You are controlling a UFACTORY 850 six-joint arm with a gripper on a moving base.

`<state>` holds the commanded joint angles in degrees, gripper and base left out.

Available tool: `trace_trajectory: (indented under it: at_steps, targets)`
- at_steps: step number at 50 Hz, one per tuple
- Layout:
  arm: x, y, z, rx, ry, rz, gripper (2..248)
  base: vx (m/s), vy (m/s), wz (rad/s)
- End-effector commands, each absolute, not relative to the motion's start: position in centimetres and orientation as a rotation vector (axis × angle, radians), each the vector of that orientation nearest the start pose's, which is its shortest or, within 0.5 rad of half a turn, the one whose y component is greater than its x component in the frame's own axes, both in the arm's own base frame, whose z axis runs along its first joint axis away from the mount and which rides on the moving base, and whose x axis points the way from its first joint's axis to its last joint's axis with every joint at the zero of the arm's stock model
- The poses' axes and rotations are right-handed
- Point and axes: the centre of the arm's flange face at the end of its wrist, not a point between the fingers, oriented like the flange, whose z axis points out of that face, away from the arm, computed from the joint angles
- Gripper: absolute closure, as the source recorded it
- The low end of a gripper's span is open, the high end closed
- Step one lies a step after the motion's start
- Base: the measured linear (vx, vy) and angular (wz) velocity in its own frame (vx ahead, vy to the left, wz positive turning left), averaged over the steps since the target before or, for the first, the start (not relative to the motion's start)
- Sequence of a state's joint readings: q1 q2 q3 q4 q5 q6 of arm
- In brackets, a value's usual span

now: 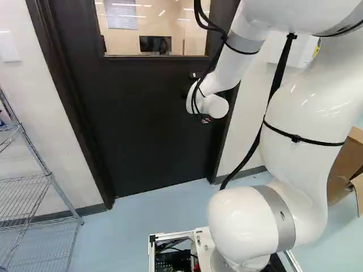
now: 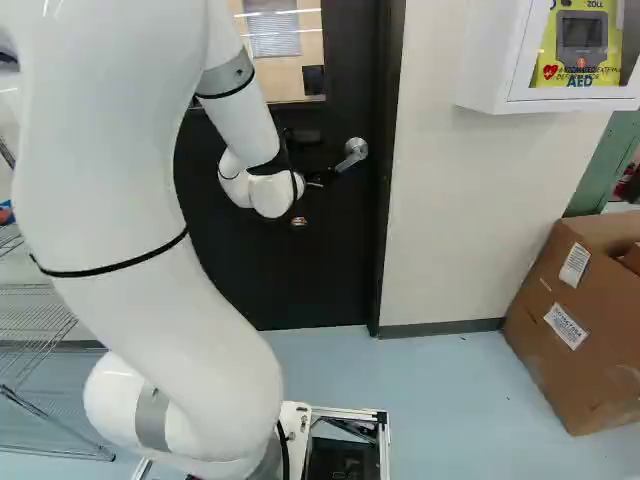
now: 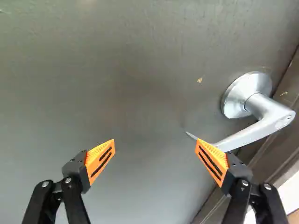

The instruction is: Open the door and move inside

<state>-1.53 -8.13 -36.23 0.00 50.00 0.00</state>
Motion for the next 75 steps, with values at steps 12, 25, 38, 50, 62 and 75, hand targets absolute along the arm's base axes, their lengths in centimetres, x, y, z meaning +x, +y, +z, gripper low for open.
trace_trajectory:
  at_steps: [12, 25, 38, 50, 62, 75]
  targets:
    - [47.7, -1.3, 41.4, -2.478, 0.033, -1.957, 3, 0.0, 0.0, 0.0]
    - [47.3, -1.3, 40.8, -2.492, 0.033, -1.94, 3, 0.0, 0.0, 0.0]
    - [45.1, -1.3, 40.9, -2.498, 0.035, -1.933, 3, 0.0, 0.0, 0.0]
    - [42.9, -1.2, 41.4, -2.491, 0.036, -1.943, 3, 0.0, 0.0, 0.0]
    - [41.3, -1.2, 42.5, -2.466, 0.036, -1.976, 3, 0.0, 0.0, 0.0]
    - [40.7, -1.2, 43.8, -2.434, 0.036, -2.015, 3, 0.0, 0.0, 0.0]
